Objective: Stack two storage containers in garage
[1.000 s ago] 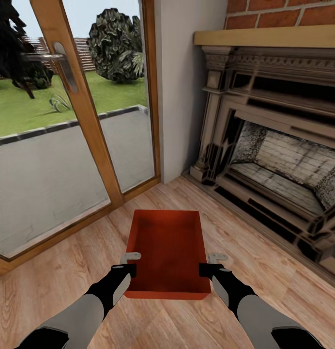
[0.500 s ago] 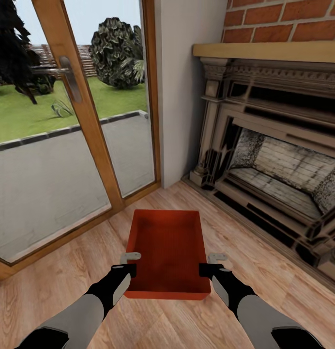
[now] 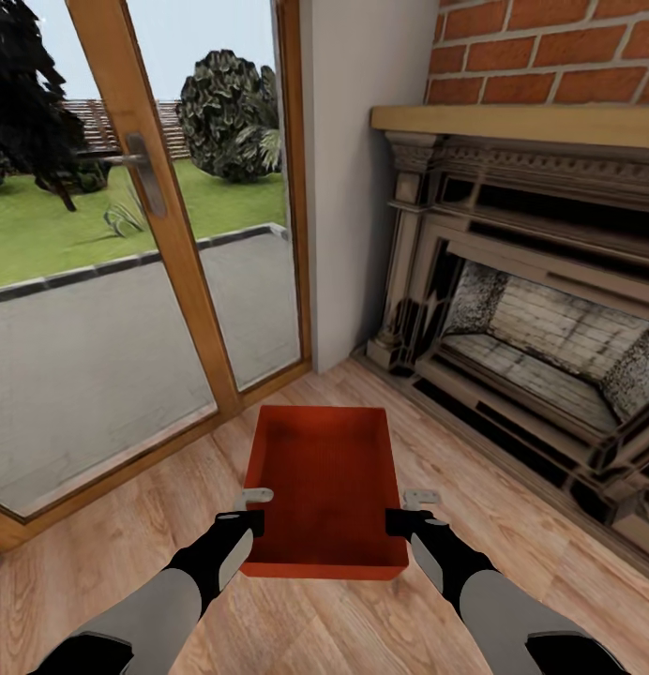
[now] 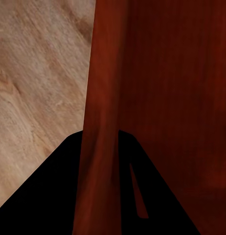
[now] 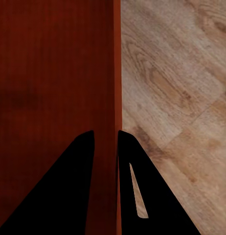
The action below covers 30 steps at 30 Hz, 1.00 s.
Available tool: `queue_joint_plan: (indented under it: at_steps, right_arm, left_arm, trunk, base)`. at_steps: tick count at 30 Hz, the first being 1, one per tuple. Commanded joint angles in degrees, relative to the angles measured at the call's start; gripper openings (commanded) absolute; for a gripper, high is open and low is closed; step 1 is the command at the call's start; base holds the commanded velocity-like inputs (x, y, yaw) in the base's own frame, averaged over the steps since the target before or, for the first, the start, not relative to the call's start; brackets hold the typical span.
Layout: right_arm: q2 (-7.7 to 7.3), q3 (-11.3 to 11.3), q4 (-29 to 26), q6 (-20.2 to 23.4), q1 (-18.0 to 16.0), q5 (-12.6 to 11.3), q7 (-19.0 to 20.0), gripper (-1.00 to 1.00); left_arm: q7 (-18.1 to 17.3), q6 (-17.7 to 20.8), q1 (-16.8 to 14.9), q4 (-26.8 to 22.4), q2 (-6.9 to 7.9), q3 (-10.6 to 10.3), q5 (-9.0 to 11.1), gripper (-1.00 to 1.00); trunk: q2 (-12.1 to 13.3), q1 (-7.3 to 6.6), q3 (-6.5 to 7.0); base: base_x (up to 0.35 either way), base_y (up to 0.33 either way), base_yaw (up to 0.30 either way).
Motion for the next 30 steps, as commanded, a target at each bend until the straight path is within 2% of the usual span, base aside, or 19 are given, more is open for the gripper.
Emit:
queue_joint_plan:
  at_steps: [1, 30]
  right_arm:
    - [-0.01, -0.2, -0.3, 0.3, 0.0, 0.2, 0.0, -1.0]
    - [-0.01, -0.2, -0.3, 0.3, 0.0, 0.2, 0.0, -1.0]
  left_arm:
    - [0.4, 0.2, 0.0, 0.1, 0.04, -1.4, 2.7, -1.0]
    - [0.4, 0.2, 0.0, 0.1, 0.04, -1.3, 2.7, -1.0]
  trunk:
    - [0.4, -0.23, 0.23]
    - [12.0, -6.59, 8.1]
  base:
    - [0.0, 0.0, 0.0]
    - [0.0, 0.0, 0.0]
